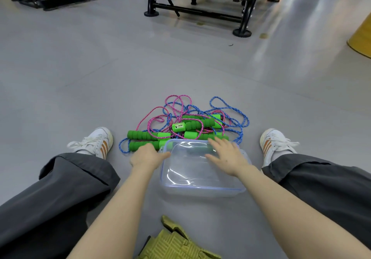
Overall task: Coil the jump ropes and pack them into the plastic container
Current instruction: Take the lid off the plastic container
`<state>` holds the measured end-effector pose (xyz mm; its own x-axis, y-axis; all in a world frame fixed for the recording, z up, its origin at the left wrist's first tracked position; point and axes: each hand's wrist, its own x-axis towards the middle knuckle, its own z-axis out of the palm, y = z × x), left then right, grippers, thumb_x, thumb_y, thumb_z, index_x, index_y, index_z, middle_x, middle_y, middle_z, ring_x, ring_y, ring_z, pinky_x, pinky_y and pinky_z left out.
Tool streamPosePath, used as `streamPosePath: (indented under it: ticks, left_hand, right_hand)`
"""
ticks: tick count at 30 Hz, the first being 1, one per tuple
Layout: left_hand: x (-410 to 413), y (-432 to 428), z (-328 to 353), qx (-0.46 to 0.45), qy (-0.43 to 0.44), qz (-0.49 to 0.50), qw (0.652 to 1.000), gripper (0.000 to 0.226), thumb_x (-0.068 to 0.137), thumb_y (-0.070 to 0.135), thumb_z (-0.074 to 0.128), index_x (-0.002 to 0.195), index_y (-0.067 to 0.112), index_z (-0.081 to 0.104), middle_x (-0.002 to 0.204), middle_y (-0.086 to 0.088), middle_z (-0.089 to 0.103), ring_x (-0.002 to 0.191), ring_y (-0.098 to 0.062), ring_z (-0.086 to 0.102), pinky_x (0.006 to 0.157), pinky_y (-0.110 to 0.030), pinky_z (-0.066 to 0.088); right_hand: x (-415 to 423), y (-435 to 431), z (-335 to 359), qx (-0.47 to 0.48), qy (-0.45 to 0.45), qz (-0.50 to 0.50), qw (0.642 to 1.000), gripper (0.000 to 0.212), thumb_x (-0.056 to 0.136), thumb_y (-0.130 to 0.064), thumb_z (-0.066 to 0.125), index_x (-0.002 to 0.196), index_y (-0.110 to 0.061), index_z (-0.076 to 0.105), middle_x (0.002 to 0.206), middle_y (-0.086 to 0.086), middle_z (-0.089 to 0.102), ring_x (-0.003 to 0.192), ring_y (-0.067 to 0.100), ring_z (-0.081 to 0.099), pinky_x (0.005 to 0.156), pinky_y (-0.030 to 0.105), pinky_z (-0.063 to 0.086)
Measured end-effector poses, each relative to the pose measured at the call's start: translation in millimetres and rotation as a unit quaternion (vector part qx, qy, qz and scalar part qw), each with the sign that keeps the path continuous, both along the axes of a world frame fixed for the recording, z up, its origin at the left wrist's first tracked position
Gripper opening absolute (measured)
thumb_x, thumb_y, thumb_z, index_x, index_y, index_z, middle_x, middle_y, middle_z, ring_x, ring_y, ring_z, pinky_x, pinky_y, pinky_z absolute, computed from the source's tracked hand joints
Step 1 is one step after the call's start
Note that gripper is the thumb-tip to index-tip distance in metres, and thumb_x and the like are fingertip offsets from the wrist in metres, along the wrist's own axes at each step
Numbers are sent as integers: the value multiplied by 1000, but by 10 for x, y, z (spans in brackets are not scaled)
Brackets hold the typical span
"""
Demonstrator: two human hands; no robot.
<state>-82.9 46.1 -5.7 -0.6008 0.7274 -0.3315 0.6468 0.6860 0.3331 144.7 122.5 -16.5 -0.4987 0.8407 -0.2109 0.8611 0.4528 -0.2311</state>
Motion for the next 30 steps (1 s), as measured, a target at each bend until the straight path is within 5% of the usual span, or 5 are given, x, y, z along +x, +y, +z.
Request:
streamPosePath:
  ticks: [7, 14, 19, 24, 30]
  left_hand:
    - [180, -222, 113, -43, -62, 75, 994, 80, 67, 75, 59, 114, 11, 56, 111, -6, 62, 104, -26, 60, 80, -29, 42]
    - [250, -453, -130, -102, -495, 90, 858, 64, 81, 31, 73, 129, -4, 49, 117, -18, 63, 93, -23, 65, 68, -26, 59]
    - [332, -442, -247, 40, -519, 138, 843, 42, 80, 22, 74, 111, 1, 57, 103, -13, 68, 80, -18, 66, 58, -23, 57]
    - [463, -484, -230, -16, -531, 101, 841, 46, 90, 49, 54, 102, 4, 54, 89, -12, 62, 75, -21, 64, 65, -31, 58]
    - [509, -517, -380, 62, -477, 104, 871, 39, 89, 48, 56, 94, 10, 51, 67, -6, 52, 55, -16, 57, 52, -21, 53]
  right_hand:
    - [-60, -223, 167, -43, -137, -102, 984, 73, 88, -65, 31, 145, -22, 20, 146, 7, 26, 135, 26, 22, 104, 51, 29]
    - [51, -269, 226, -194, -101, -209, 953, 87, 77, -76, 40, 139, -15, 40, 143, 15, 33, 136, 29, 23, 110, 42, 28]
    - [136, -217, 108, -294, 133, -334, 885, 48, 93, -48, 40, 116, -7, 51, 115, 17, 49, 97, 28, 53, 87, 34, 45]
    - [146, -110, 17, -301, 188, -373, 857, 24, 93, -27, 48, 106, -6, 50, 100, 13, 47, 62, 18, 40, 55, 25, 33]
    - [191, -51, -92, -340, 255, -417, 804, 42, 85, -22, 63, 117, -1, 47, 116, 20, 56, 99, 33, 59, 78, 38, 49]
